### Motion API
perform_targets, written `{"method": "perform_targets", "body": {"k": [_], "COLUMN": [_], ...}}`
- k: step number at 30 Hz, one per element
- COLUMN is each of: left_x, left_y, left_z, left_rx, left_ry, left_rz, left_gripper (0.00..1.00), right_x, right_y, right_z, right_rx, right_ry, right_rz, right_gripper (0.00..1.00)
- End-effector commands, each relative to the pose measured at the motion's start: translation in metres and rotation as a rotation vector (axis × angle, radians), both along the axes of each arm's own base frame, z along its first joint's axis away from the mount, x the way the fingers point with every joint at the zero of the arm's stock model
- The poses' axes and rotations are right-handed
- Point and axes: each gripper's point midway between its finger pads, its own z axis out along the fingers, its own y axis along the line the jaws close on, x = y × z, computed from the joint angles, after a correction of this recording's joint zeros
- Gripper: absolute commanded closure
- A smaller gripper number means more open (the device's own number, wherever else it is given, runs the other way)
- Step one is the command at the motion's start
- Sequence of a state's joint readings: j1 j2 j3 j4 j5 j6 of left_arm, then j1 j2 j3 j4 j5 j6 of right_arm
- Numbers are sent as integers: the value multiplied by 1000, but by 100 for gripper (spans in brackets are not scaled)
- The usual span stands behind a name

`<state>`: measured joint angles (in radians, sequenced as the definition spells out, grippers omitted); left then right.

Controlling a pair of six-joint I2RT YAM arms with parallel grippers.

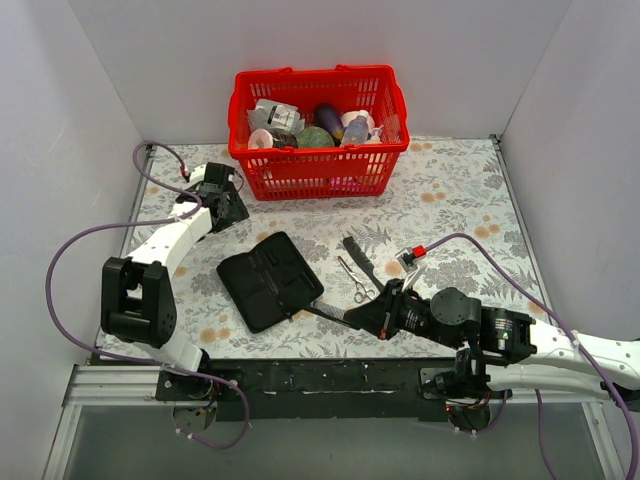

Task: Sort the hair-cutting tools
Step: Place the comb in the hairdressing tool bag.

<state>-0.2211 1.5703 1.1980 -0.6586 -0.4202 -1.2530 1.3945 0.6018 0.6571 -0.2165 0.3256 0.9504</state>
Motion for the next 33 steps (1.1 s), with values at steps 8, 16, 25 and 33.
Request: {"method": "perform_targets", "body": {"k": [8, 16, 25, 33], "left_x": [-44, -76, -109, -125], "left_y": [36, 29, 3, -21], "left_z": [-69, -93, -98, -93], "left_rx": [26, -33, -194, -307], "left_ry": [228, 295, 324, 319], "left_rz": [119, 117, 96, 66], "left_gripper": [2, 2, 2, 3], "right_x": [-1, -1, 7, 7], "right_y": [-3, -1, -9, -24], "right_z": [17, 16, -6, -36], "right_rx": [69, 62, -43, -126], "right_ry": [-17, -15, 56, 166], "right_rz": [3, 4, -71, -136], "right_gripper": [99, 99, 99, 99]}}
